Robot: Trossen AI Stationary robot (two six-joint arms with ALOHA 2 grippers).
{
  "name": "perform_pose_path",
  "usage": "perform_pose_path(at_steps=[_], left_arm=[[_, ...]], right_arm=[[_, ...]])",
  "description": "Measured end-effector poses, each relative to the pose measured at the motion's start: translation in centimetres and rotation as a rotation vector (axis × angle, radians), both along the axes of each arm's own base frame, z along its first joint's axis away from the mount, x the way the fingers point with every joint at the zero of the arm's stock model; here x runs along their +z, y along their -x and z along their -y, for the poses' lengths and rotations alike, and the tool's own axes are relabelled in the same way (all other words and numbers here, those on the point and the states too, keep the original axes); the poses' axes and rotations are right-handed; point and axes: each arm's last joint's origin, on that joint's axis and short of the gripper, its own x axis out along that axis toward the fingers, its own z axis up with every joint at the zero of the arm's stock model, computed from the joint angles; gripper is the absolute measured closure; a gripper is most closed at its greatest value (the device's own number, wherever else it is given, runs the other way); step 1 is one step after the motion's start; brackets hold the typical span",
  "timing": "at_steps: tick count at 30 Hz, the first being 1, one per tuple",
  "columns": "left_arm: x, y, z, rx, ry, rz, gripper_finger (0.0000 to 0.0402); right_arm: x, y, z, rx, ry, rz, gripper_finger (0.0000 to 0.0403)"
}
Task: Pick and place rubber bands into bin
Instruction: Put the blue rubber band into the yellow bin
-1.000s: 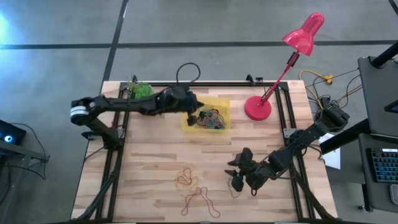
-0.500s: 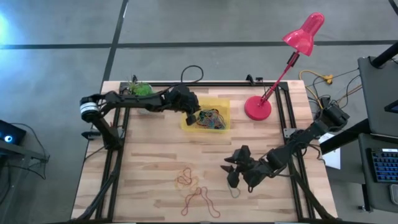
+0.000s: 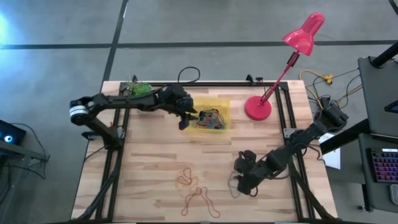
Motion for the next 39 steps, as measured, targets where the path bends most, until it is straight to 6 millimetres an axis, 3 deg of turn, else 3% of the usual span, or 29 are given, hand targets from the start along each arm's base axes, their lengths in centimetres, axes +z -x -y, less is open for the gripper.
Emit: perform_pose_path(at_steps=[12,19,27,34,39], left_arm=[[5.5,4.3,5.0,-0.062,0.053,0.176,0.026],[6.2,7.1,6.6,-0.045,0.131,0.26,0.026],[6.2,9.1,7.1,0.01,0.187,0.342,0.026],[6.6,9.8,7.7,0.007,0.236,0.39,0.026],[7.0,10.0,7.9,-0.009,0.237,0.413,0.026]], right_arm=[[-0.8,-0.4,1.6,0.279,0.155,-0.069,0.0232],[-1.1,-1.2,3.2,0.375,0.127,-0.089,0.0211],[-2.2,-1.5,3.3,0.439,0.089,-0.1,0.0159],[-4.8,-3.1,1.5,0.502,0.036,-0.139,0.0126],[-5.4,-4.6,0.8,0.493,0.041,-0.14,0.0114]])
